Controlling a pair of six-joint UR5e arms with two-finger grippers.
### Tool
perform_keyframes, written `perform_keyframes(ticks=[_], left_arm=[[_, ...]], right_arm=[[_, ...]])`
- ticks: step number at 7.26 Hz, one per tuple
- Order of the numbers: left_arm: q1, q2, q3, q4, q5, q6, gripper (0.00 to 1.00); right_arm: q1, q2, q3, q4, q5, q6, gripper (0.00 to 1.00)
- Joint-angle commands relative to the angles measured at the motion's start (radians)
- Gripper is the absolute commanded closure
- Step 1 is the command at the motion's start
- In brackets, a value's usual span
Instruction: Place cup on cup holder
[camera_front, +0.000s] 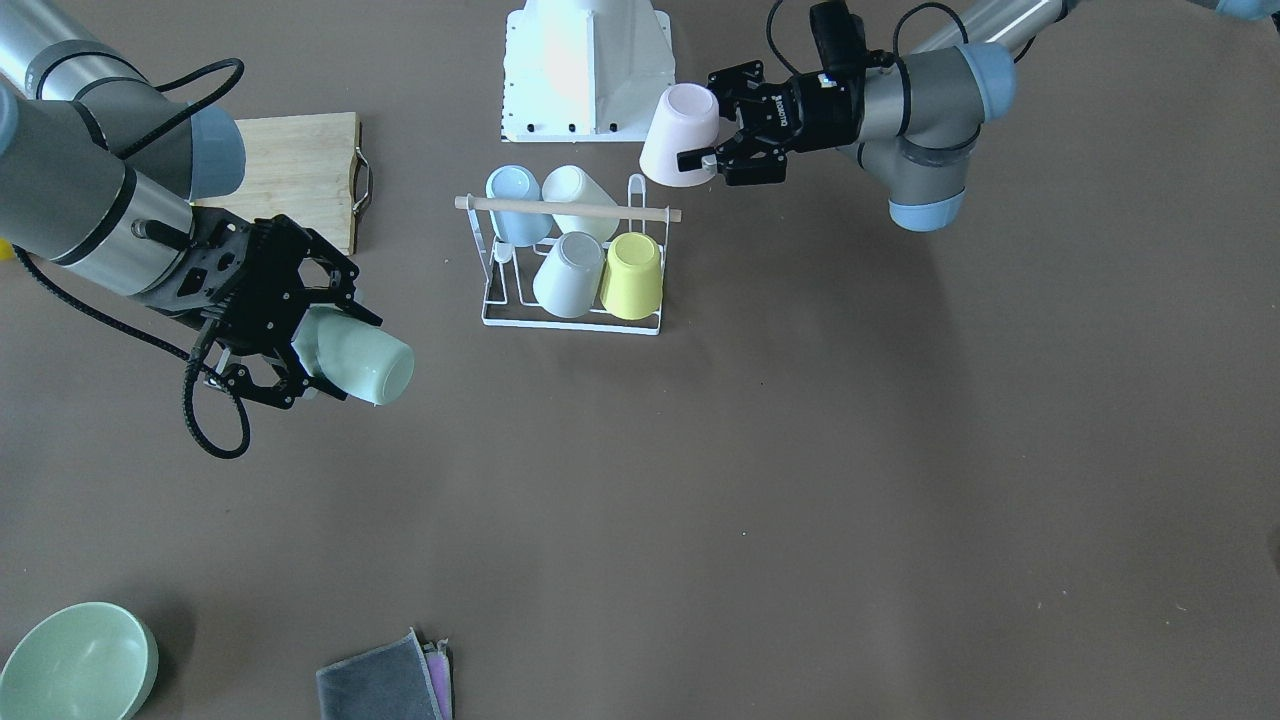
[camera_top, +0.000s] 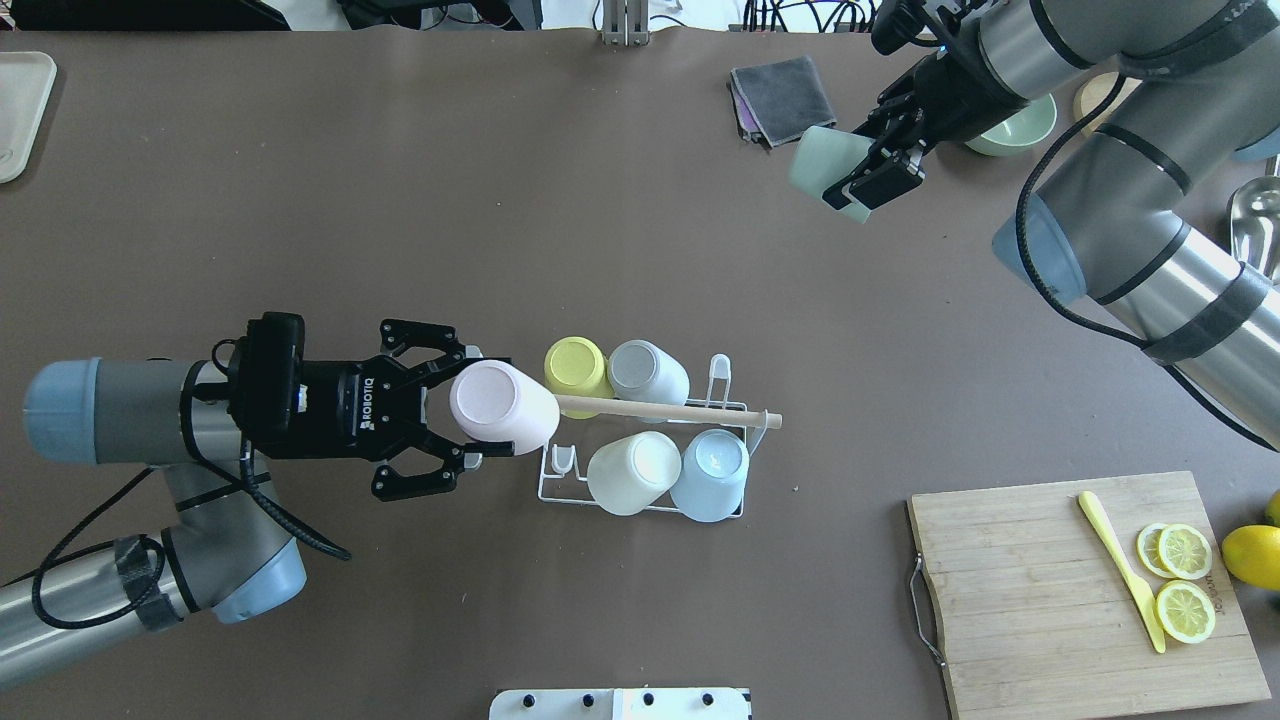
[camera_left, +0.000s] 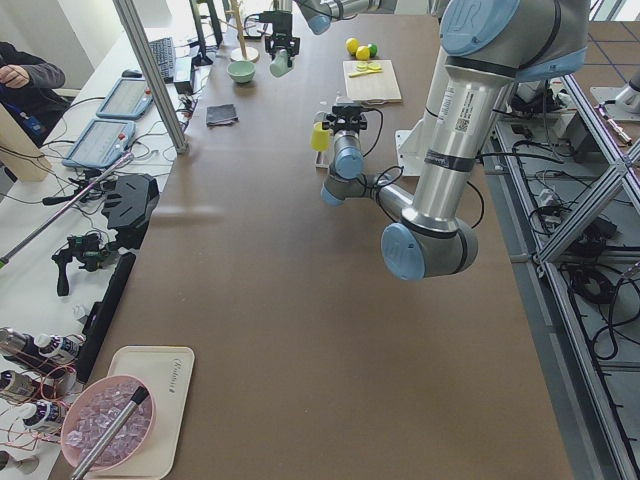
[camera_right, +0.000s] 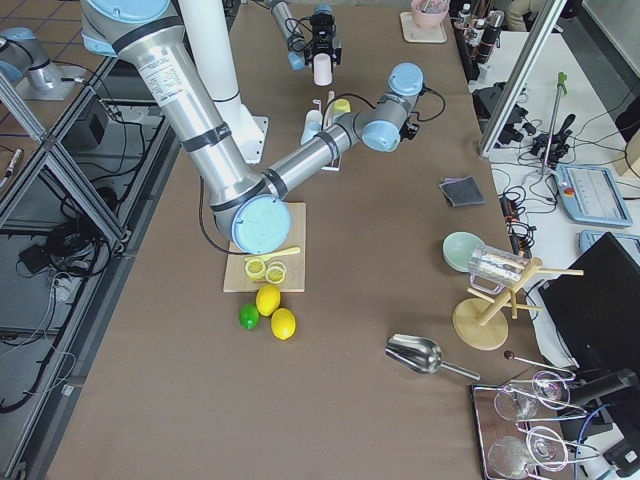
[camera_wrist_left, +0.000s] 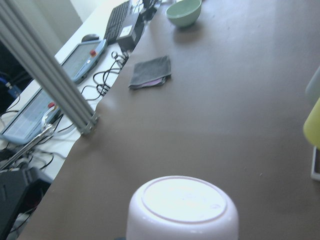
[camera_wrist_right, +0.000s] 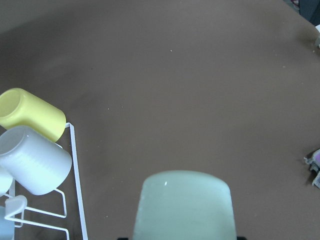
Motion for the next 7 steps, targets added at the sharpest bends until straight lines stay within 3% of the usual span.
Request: perform_keyframes(ticks=[1,6,7], left_arm=[[0.028,-0.045,0.067,-0.01,0.004,0.067,0.81],[0.085,-0.034,0.072,-0.001,0.001,0.155,0.81],[0.085,-0.037,0.079,0.002,0.006,0.185,0.78]], right_arm=[[-0.005,-0.006,-0.018,0.14,0.0,0.104,0.44],[-0.008,-0.042,-0.087,0.575,-0.046,0.397,0.44],[-0.044,-0.059,-0.099,0.699,-0.12,0.428,0.44]])
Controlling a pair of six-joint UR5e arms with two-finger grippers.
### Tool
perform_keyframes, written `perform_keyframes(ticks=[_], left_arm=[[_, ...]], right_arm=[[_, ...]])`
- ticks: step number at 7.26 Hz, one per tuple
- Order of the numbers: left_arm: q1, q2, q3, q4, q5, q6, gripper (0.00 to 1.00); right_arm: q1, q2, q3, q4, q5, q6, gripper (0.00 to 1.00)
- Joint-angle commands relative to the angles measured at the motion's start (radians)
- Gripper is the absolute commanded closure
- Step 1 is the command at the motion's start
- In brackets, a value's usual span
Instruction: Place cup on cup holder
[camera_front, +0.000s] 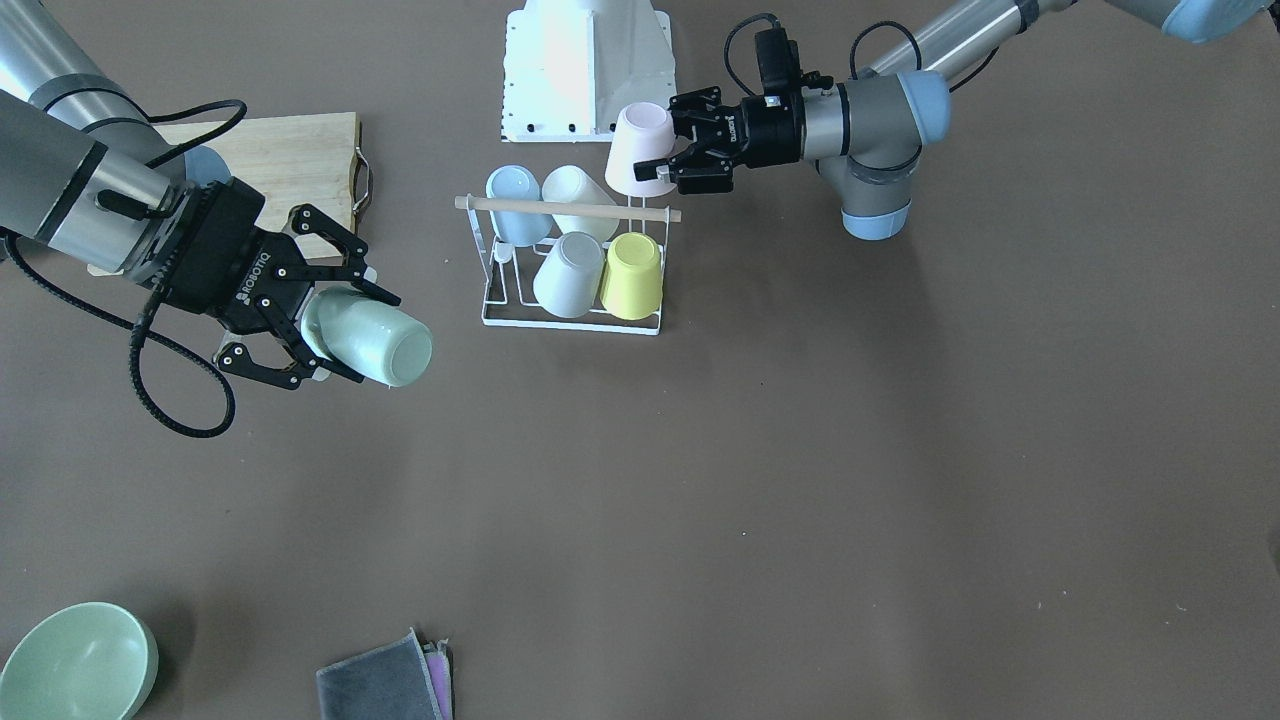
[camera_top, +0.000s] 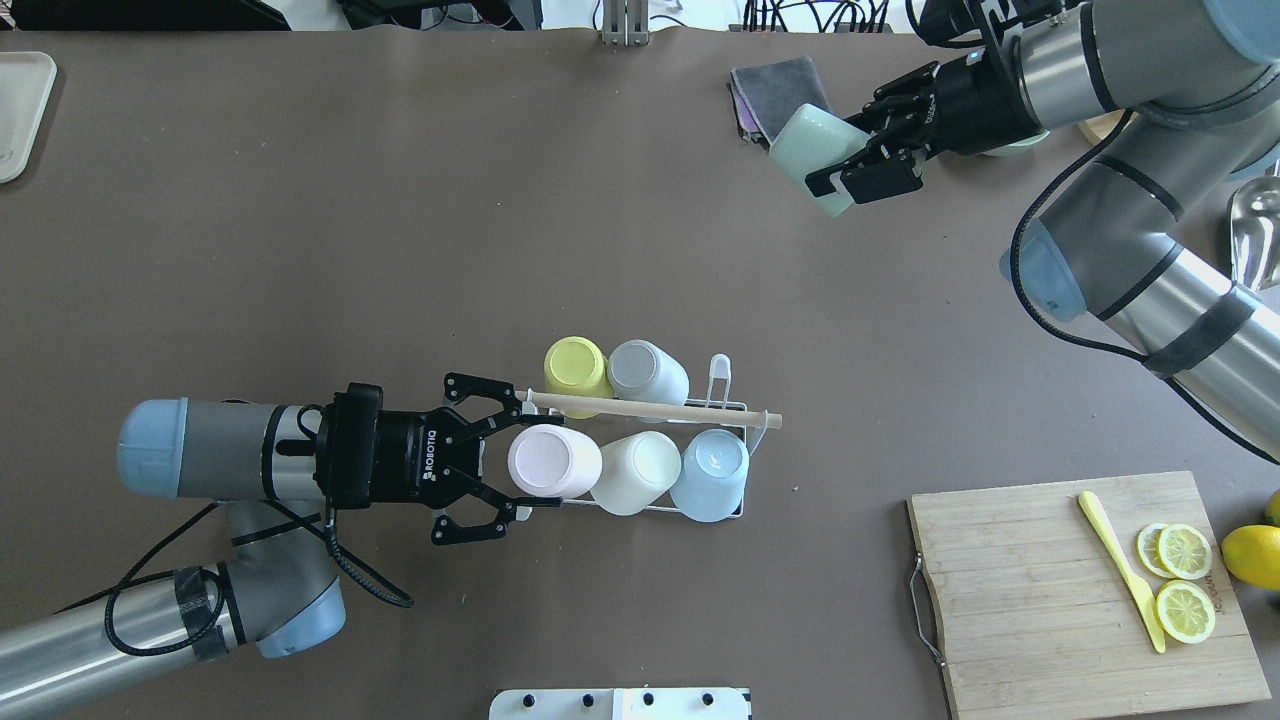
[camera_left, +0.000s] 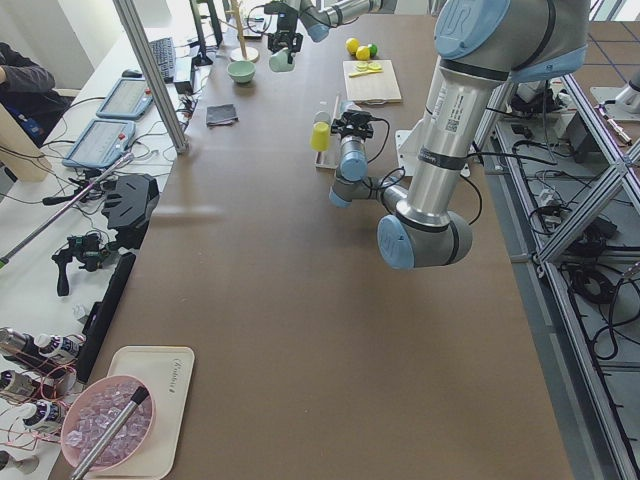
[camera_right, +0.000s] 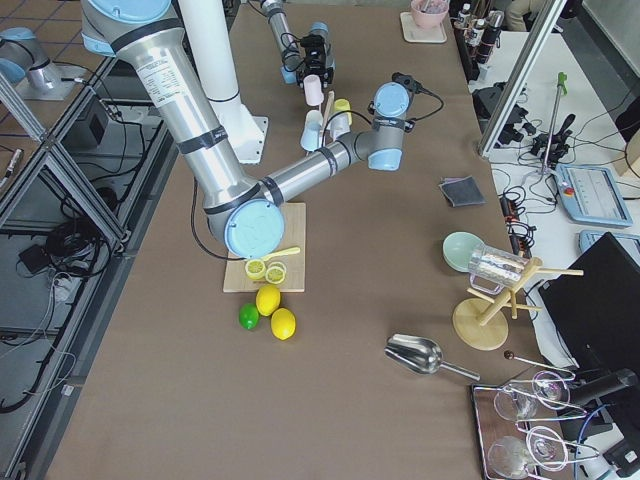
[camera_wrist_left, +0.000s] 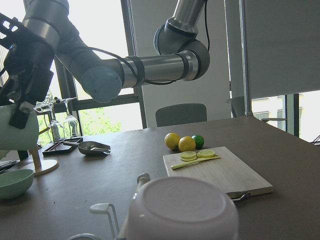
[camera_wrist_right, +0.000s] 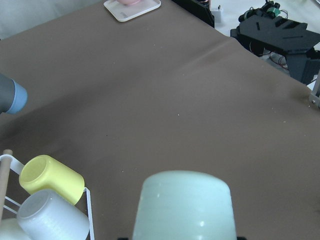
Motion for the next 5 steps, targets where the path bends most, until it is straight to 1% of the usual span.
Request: perform_keyframes(ticks=[1,2,3,4,5], left_arm=[[0.003,-0.006,0.021,0.003,0.003,0.027,0.02],[0.003,-0.008,0.021,0.004,0.003,0.027,0.01],[0.003,-0.008,0.017,0.004,0.003,0.023,0.01],[0.003,-0.008,0.008,0.006,0.003,0.016,0.01],[-0.009,-0.006,-0.009,0.006,0.002,-0.067,0.01]], right_arm=[[-0.083,-0.027,-0.026,0.238,-0.149,0.081,0.44],[-0.147,-0.034,-0.051,0.333,-0.235,0.083,0.44],[-0.184,-0.036,-0.075,0.428,-0.295,0.092,0.44],[-0.23,-0.05,-0.077,0.519,-0.373,0.094,0.43],[-0.278,-0.082,-0.079,0.6,-0.415,0.097,0.43]])
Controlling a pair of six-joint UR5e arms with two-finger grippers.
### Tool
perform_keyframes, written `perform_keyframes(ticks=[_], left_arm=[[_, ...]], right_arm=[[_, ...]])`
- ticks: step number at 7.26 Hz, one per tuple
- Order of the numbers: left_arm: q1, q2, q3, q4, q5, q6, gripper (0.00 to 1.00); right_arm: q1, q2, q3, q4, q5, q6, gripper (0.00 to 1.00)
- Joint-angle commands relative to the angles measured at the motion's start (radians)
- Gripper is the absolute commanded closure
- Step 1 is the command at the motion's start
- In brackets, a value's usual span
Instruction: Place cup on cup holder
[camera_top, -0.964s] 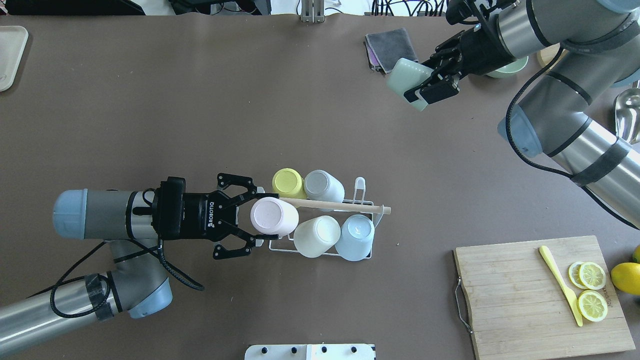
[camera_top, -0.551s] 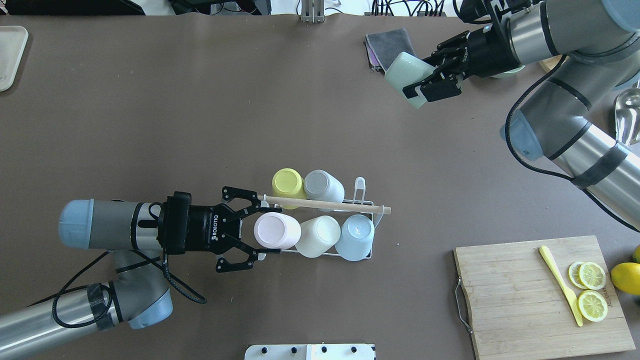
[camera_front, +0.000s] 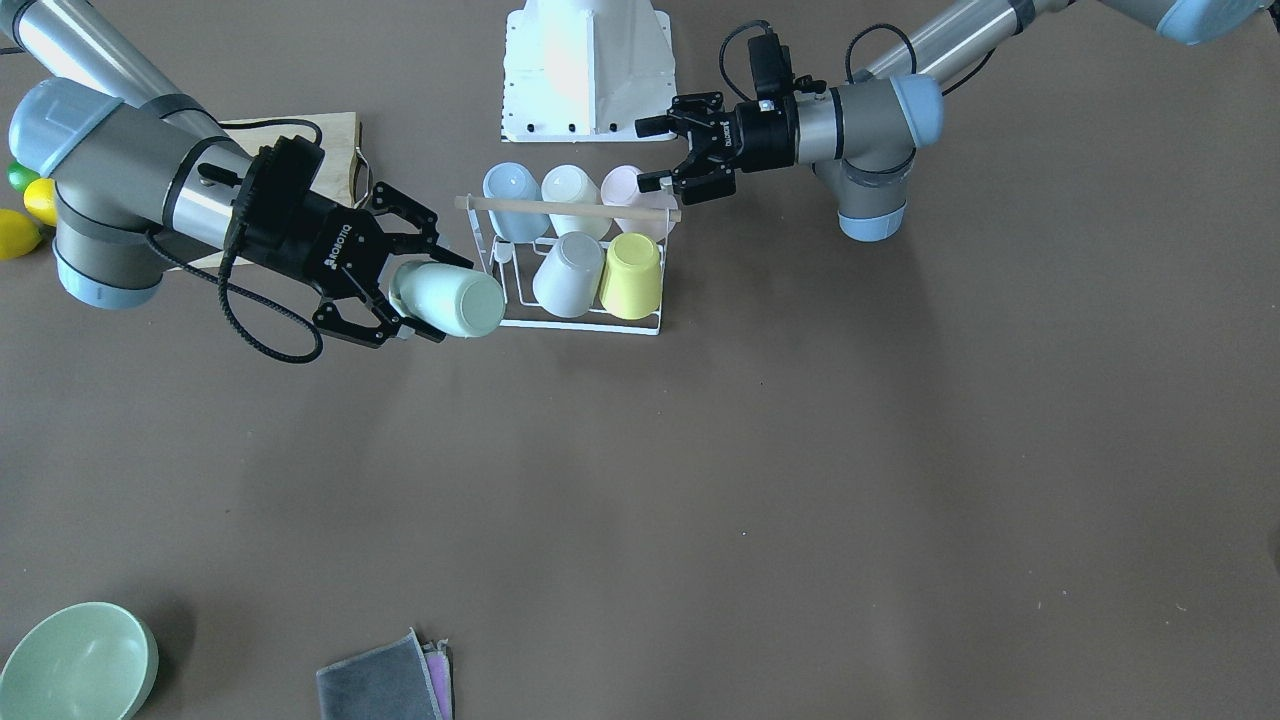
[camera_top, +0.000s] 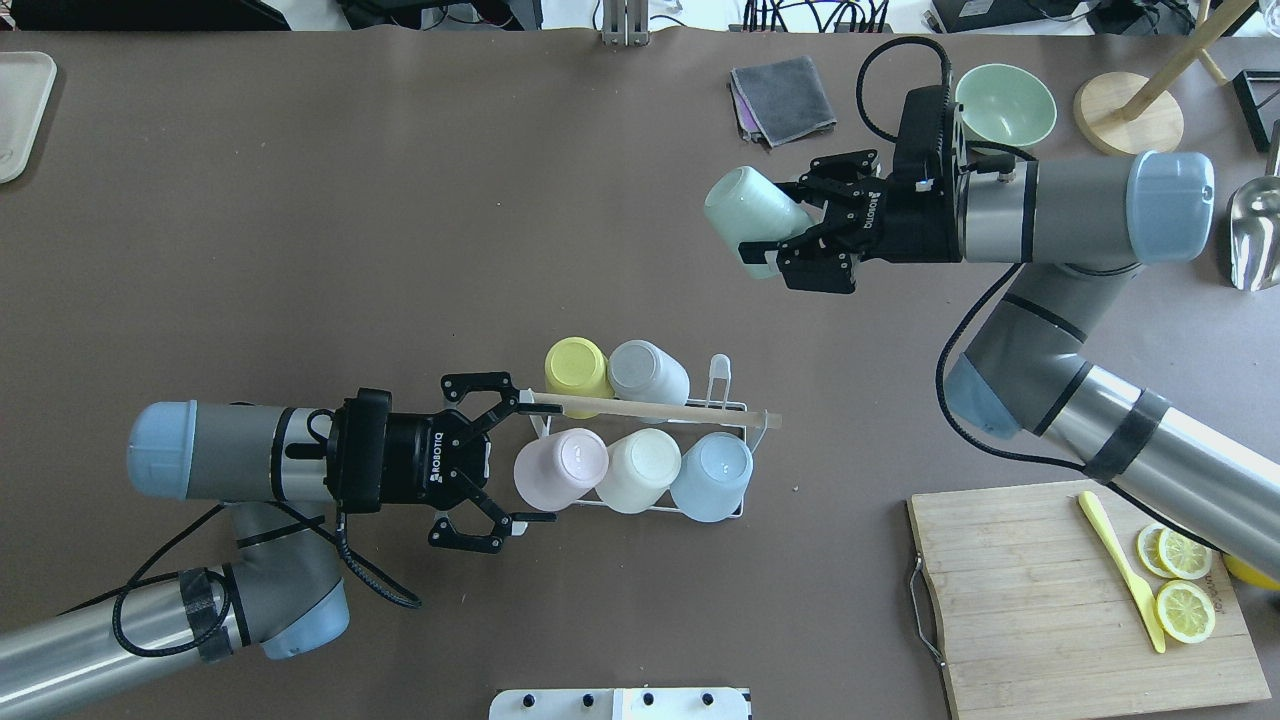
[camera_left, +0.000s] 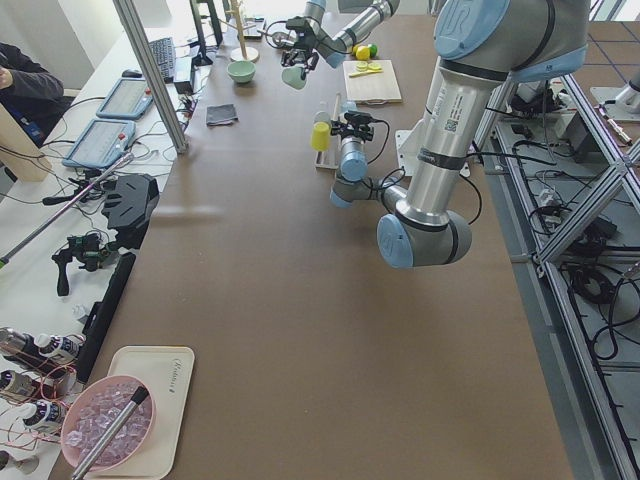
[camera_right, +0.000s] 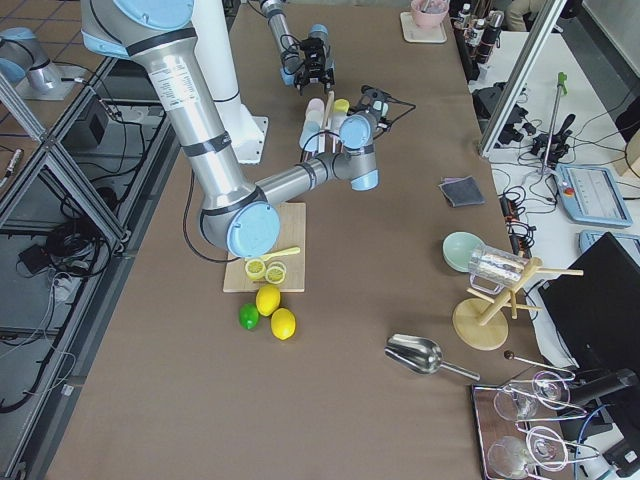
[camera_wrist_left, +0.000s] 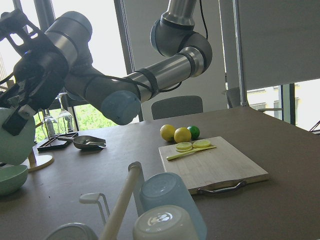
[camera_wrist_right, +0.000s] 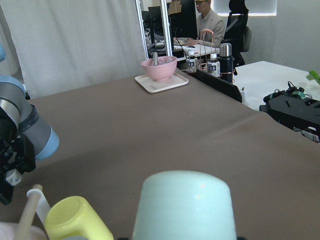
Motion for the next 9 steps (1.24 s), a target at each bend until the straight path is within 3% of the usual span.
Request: perform_keyframes(ticks=[1,2,4,6,7,9], left_arm=[[-0.029,0.028,-0.06,0.023,-0.007,-0.137,0.01],[-0.063,0.105,-0.132,0.101,-0.015,-0.143,0.01],[-0.132,0.318,-0.345,0.444,-0.01,-0.138,0.01],[-0.231,0.34,-0.428,0.867,-0.013,-0.132,0.01],[-0.276,0.349,-0.43,1.1,-0.013,-0.131,0.01],[-0.472,0.366,-0.473,1.594,-0.012,-0.129,0.01]], right_arm=[[-0.078,-0.051,-0.002,0.157,-0.079,0.003,0.43],[-0.077,-0.066,-0.002,0.22,-0.076,0.011,0.43],[-0.087,-0.065,-0.008,0.274,-0.085,0.002,0.43],[-0.133,-0.064,-0.016,0.297,-0.19,-0.061,0.44],[-0.135,-0.064,-0.019,0.296,-0.198,-0.102,0.44],[-0.15,-0.065,-0.025,0.293,-0.269,-0.114,0.44]])
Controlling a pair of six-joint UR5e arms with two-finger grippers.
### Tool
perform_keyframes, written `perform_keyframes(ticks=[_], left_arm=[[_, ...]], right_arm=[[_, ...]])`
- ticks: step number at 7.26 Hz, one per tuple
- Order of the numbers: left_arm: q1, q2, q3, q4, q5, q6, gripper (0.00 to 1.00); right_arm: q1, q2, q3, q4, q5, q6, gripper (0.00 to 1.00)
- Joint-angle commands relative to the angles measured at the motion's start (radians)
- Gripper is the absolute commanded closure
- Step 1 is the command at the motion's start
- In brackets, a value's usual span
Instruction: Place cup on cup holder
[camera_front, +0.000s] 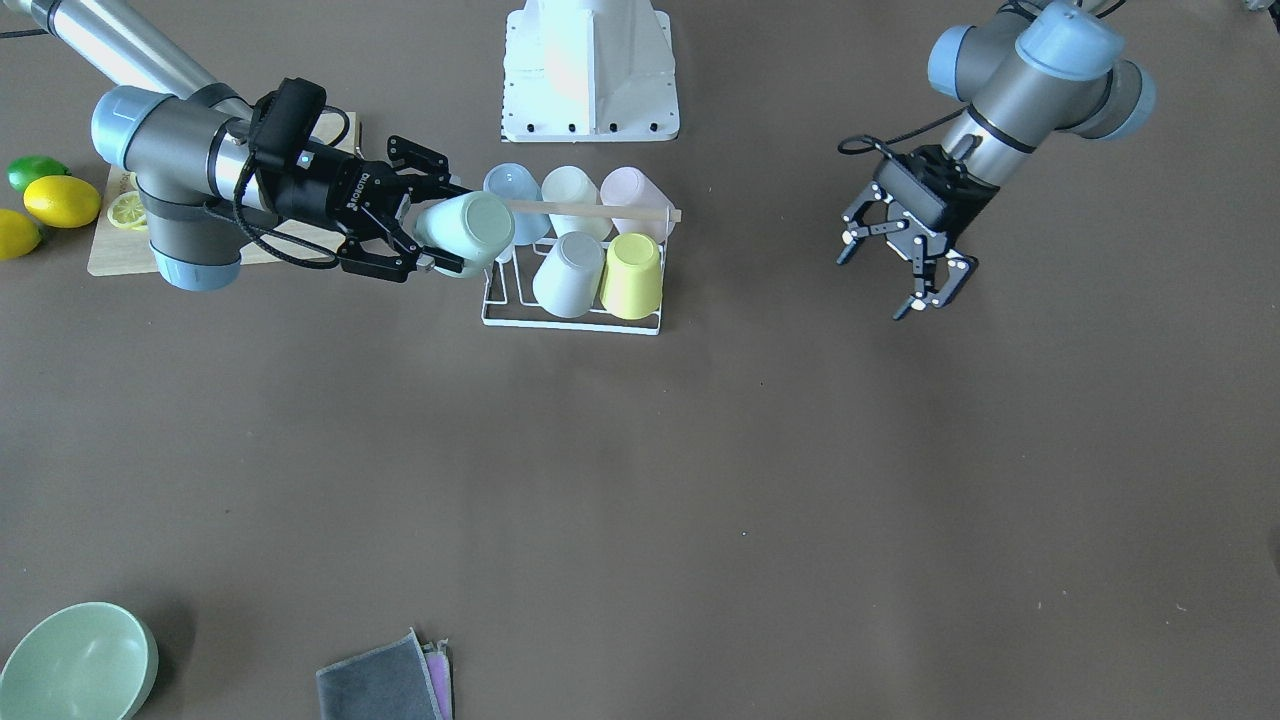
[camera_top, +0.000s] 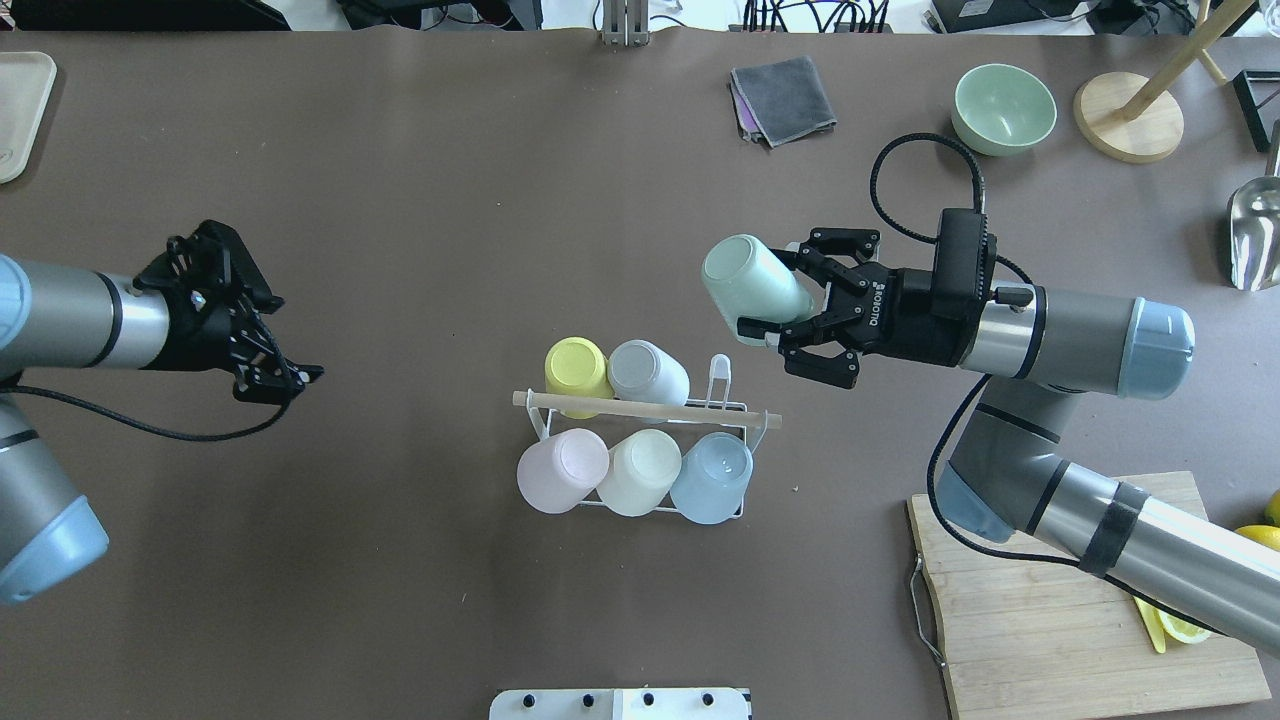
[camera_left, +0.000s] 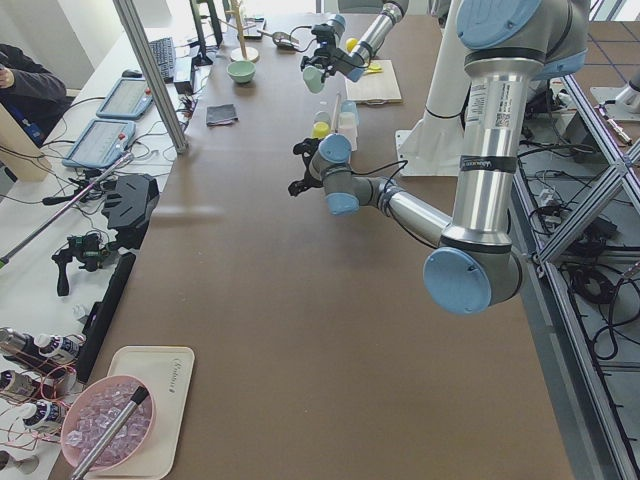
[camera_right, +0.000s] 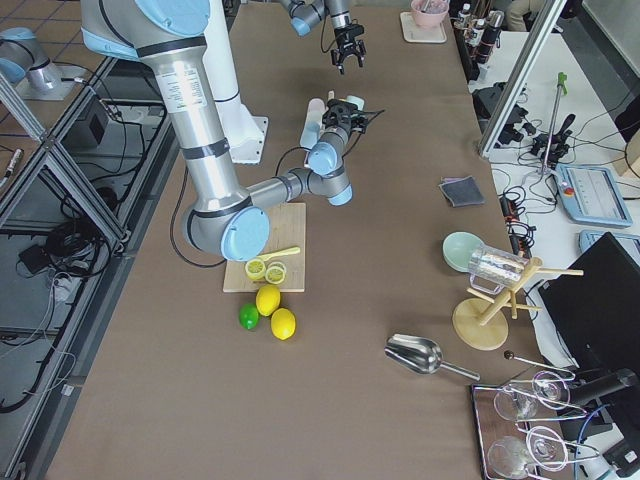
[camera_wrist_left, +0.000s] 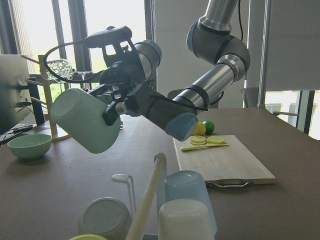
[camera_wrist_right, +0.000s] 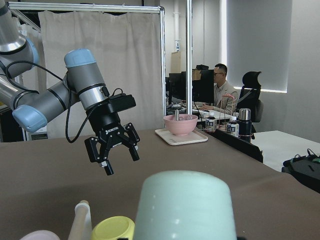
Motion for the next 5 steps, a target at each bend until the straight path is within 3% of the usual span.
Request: perform_keyframes(ticks=[1,2,3,4,5], left_arm=[[-0.204,0.047,-0.032,0.324,-0.016,0.001,0.01],[-0.308,0.072,0.007,0.322,-0.196,-0.006,0.01],[-0.442,0.068,0.086,0.32,-0.447,-0.007,0.01],[-0.553,0.08,0.119,0.334,-0.583,-0.007,0.01],[-0.654,0.106,0.176,0.335,-0.583,0.0,0.01]], right_arm=[[-0.025,0.005,-0.016,-0.003,-0.048,-0.011,0.44],[-0.041,0.009,-0.016,-0.006,-0.06,-0.011,0.44],[-0.059,0.012,-0.02,-0.011,-0.063,-0.017,0.45],[-0.073,0.015,-0.021,-0.011,-0.074,-0.025,0.45],[-0.084,0.016,-0.021,-0.011,-0.076,-0.036,0.45]])
